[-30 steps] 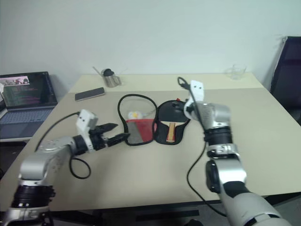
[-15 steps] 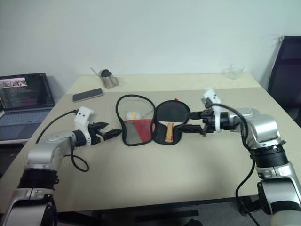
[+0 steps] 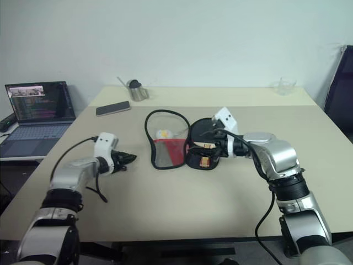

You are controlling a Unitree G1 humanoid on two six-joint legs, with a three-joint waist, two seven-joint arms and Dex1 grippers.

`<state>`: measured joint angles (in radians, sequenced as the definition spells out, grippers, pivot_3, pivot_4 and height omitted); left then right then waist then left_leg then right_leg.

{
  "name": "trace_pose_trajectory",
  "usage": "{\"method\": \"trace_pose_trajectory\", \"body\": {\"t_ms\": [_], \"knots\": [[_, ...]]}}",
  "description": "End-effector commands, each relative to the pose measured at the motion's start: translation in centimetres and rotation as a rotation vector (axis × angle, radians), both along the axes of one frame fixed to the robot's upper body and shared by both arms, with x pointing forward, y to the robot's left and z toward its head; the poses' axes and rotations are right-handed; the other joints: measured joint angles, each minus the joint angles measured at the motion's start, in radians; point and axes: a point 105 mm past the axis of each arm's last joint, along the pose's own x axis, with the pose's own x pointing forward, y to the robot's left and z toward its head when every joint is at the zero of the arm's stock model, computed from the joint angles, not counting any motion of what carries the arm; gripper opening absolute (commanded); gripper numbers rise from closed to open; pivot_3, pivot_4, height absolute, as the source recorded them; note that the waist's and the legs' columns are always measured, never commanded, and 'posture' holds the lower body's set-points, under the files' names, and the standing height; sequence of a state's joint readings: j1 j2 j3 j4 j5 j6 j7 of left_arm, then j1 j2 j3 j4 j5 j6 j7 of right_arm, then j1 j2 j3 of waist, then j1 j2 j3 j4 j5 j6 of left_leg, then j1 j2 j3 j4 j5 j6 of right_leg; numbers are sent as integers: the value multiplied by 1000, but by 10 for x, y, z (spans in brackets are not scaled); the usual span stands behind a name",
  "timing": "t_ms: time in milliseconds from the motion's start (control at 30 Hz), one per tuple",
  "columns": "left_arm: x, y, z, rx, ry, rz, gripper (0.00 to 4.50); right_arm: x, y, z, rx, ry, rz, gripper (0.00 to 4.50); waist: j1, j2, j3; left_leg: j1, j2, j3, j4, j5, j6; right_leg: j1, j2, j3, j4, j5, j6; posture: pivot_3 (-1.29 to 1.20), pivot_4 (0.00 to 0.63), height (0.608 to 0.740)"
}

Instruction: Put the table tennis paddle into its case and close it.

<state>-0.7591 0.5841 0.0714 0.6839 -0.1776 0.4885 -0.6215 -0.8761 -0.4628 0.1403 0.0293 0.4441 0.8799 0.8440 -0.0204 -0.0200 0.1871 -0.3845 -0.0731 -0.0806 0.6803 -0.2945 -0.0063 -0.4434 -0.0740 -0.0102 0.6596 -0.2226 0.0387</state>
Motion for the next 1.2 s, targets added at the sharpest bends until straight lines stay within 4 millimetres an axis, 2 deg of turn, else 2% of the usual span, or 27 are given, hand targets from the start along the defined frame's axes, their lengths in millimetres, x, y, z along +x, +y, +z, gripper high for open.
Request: {"method": "trace_pose_trajectory", "body": {"t_ms": [33,67,233,400,467,567,633,700,767,800,900,1000,1133,1200], "knots": [[10,-22,15,-14,-58,-60,184,-3,3,16,20,-62,13,4500,1,0,0,0,0,0,0,0,0,0,0,0,0,0,0,0,150,740],[12,-27,16,-17,-61,-71,35,-3,3,16,21,-63,12,4500,2,0,0,0,0,0,0,0,0,0,0,0,0,0,0,0,150,740],[18,-55,20,-37,-67,-142,35,-3,3,17,21,-68,6,4500,-3,0,0,0,0,0,0,0,0,0,0,0,1,0,0,0,150,740],[17,-93,41,-110,-133,-274,35,-1,0,19,17,-84,-24,4500,-6,0,0,0,0,1,0,0,0,0,0,0,1,0,0,0,150,740],[13,-108,55,-165,-185,-347,35,1,-8,24,12,-105,-52,4500,-6,0,0,0,0,1,0,0,0,0,0,0,1,0,0,0,150,740],[7,-122,69,-261,-232,-411,35,4,-29,39,9,-155,-98,4500,-2,0,0,-1,0,0,0,0,0,0,0,0,1,0,0,0,150,740],[4,-142,76,-295,-250,-470,35,6,-48,49,14,-179,-148,4500,-1,0,0,-1,0,0,1,0,0,0,0,0,0,0,0,0,150,740],[0,-171,80,-310,-261,-546,35,10,-63,55,11,-195,-200,4500,3,0,0,-1,-1,0,1,0,0,0,0,0,0,0,0,0,150,740],[-3,-202,73,-308,-240,-611,35,12,-72,57,17,-198,-244,4500,9,0,0,-1,-1,0,1,0,0,1,0,-1,-1,0,0,0,150,740],[-7,-217,62,-280,-210,-645,35,13,-76,59,25,-202,-264,4500,13,-1,0,-1,-1,0,1,0,0,1,0,-1,-1,0,0,0,150,740],[-13,-235,40,-224,-163,-681,35,14,-80,63,43,-208,-290,4500,11,-1,0,0,0,2,0,0,0,1,0,0,-1,0,0,0,150,740],[-18,-241,24,-204,-129,-684,35,12,-82,62,47,-208,-310,4500,-4,-1,0,1,1,5,-1,0,1,0,1,1,1,0,0,0,150,740],[-13,-200,31,-212,-140,-614,35,13,-85,56,113,-118,-382,4500,-12,-1,0,2,2,5,0,0,1,0,2,1,2,0,0,0,150,740],[-17,-165,51,-208,-193,-622,35,27,-94,50,265,29,-517,4500,-18,-1,0,3,2,5,0,0,1,0,2,2,3,0,0,0,150,740]]}}
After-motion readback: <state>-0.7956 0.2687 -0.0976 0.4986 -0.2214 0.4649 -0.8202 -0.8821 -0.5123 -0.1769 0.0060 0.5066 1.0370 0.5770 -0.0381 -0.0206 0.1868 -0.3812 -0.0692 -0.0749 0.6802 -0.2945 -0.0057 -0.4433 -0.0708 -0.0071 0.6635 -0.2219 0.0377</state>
